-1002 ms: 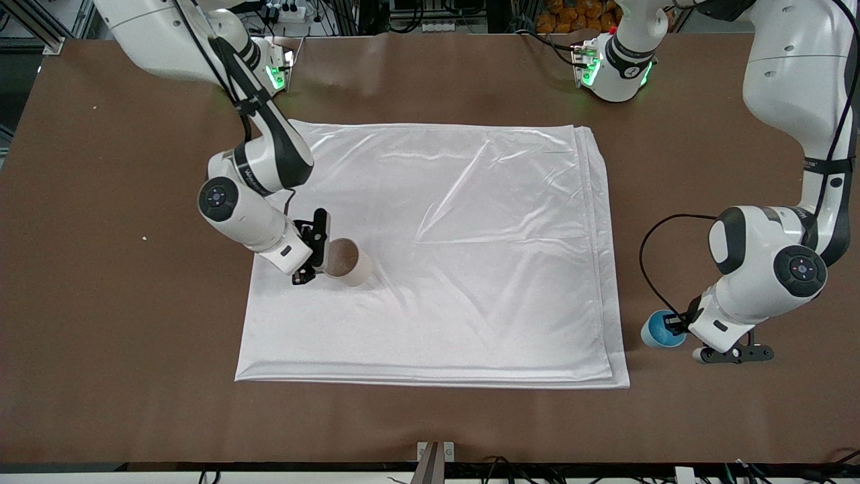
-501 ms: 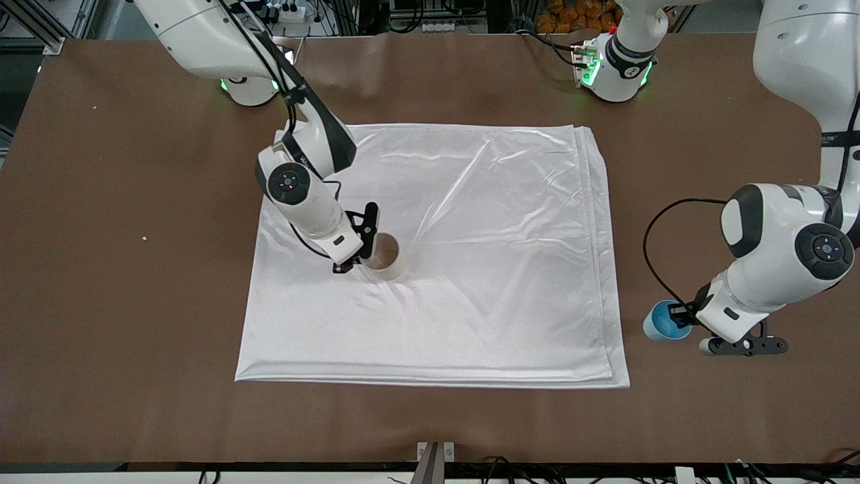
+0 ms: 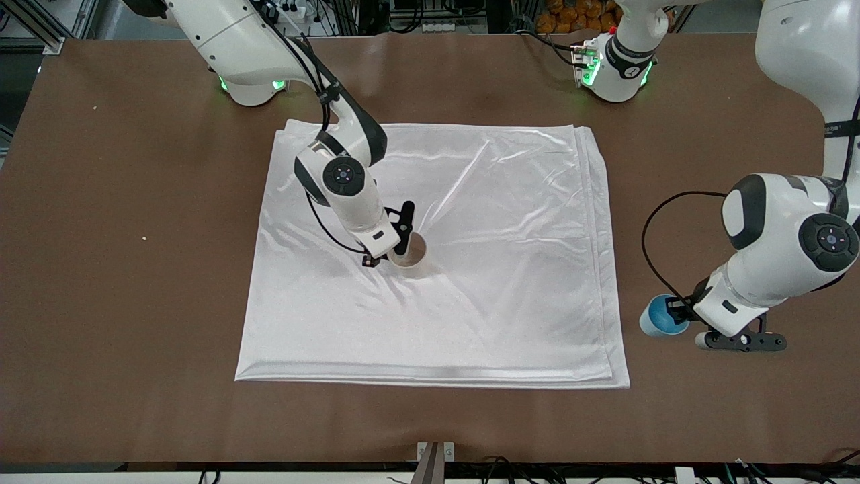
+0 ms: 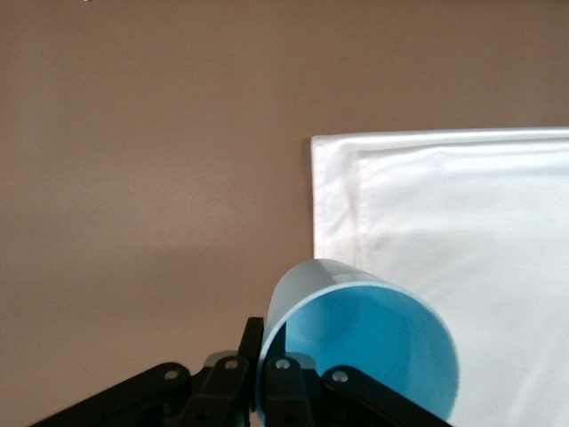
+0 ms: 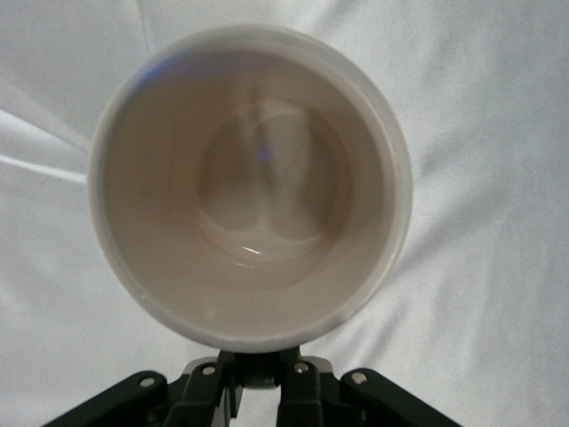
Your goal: Place blue cup into white mug on cloth
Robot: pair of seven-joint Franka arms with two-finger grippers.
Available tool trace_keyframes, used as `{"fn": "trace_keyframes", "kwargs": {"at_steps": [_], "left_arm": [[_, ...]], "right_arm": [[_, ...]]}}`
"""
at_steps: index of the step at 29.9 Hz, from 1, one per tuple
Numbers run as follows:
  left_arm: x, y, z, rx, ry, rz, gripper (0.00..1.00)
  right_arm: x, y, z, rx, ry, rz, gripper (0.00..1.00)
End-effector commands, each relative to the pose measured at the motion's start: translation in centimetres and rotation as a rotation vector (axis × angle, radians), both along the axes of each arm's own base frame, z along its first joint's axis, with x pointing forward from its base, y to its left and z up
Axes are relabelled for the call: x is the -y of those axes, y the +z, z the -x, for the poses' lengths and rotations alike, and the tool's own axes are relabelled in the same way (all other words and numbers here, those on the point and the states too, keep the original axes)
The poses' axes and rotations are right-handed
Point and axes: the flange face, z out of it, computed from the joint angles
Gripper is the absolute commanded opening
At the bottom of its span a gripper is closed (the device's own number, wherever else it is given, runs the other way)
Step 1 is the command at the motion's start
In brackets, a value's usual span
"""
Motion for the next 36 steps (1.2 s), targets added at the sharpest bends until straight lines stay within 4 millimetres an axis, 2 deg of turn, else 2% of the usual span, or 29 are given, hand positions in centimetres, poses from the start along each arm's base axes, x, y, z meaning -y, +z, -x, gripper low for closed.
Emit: {"fn": "trace_keyframes", "kwargs": {"at_steps": [1,4,6,8,12,19,24,27,30,33,36], "left_arm": [[0.7,2.2,0.8,0.008,-0.017,0.008,0.0],[1.0,2.5,1.3,-0.024,-0.008,0.03,0.0],[1.2,3.3,1.5,-0.02,0.0,0.045,0.0],[1.6,3.4,1.5,-0.02,-0.004,0.049,0.0],[2.6,3.9,1.7,-0.016,-0.017,0.054,0.0],[3.4,4.9,2.3,-0.031,-0.016,0.077,0.0],[3.7,6.7,3.0,-0.069,-0.017,0.083,0.0],[5.0,7.8,3.3,-0.083,-0.027,0.106,0.0],[6.4,8.4,3.7,-0.102,-0.007,0.116,0.0],[8.7,9.1,4.3,-0.117,0.023,0.132,0.0],[10.9,9.4,4.9,-0.124,0.034,0.147,0.0]], "right_arm": [[-0.7,-0.3,-0.4,0.008,-0.016,0.024,0.11],[-0.8,-0.5,-0.2,0.006,-0.013,0.024,0.18],[-1.0,-0.7,-0.1,0.002,-0.01,0.027,0.2],[-1.1,-0.7,0.1,0.003,-0.007,0.027,0.27],[-1.2,-0.4,0.0,-0.002,-0.007,0.031,0.5],[-1.1,1.3,-0.8,-0.007,-0.045,0.042,0.8],[-0.8,4.1,-1.4,-0.015,-0.07,0.064,0.94],[-0.1,6.2,-1.5,-0.018,-0.078,0.076,1.0],[0.8,8.1,-1.5,-0.03,-0.088,0.098,1.0],[1.7,10.7,-1.6,-0.025,-0.1,0.104,1.0],[3.6,13.2,-2.2,-0.022,-0.128,0.103,1.0]]}}
